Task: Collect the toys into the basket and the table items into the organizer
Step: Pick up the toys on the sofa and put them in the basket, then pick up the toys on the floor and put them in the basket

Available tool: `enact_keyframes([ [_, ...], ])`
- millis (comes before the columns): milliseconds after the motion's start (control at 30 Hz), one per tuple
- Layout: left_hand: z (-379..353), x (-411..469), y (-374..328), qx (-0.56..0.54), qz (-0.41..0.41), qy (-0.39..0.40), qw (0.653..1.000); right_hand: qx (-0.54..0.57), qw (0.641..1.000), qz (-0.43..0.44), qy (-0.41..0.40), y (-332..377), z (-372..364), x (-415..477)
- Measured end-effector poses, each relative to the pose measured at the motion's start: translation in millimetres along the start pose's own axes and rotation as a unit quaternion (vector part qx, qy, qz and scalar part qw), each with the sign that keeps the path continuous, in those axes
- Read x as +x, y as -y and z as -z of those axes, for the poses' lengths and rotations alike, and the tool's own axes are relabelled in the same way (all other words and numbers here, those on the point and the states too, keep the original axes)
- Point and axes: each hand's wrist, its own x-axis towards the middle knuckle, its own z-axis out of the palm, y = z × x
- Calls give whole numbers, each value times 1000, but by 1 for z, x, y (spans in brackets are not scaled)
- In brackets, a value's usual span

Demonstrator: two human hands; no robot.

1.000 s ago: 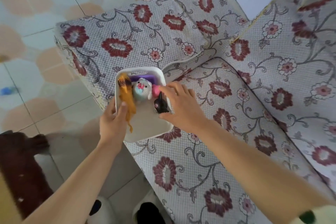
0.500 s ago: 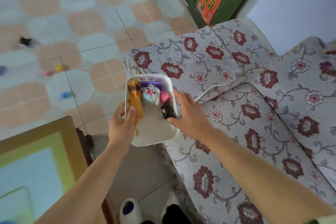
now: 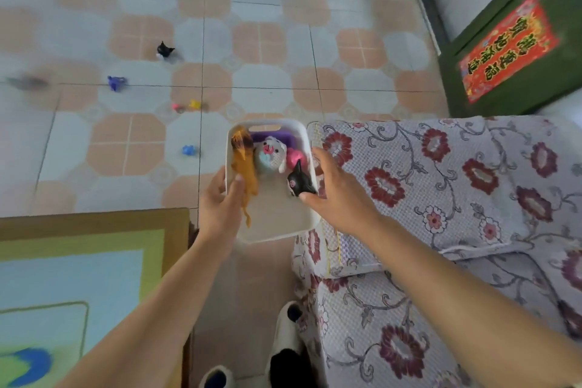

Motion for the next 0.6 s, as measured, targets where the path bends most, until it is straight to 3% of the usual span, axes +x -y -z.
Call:
enact_keyframes([
  [300, 2, 65, -12, -64, 44, -81, 994, -25, 997, 51, 43, 17, 12, 101],
  [600, 68, 179, -40, -96, 47, -114, 988, 11, 993, 77, 86, 89, -12, 236],
])
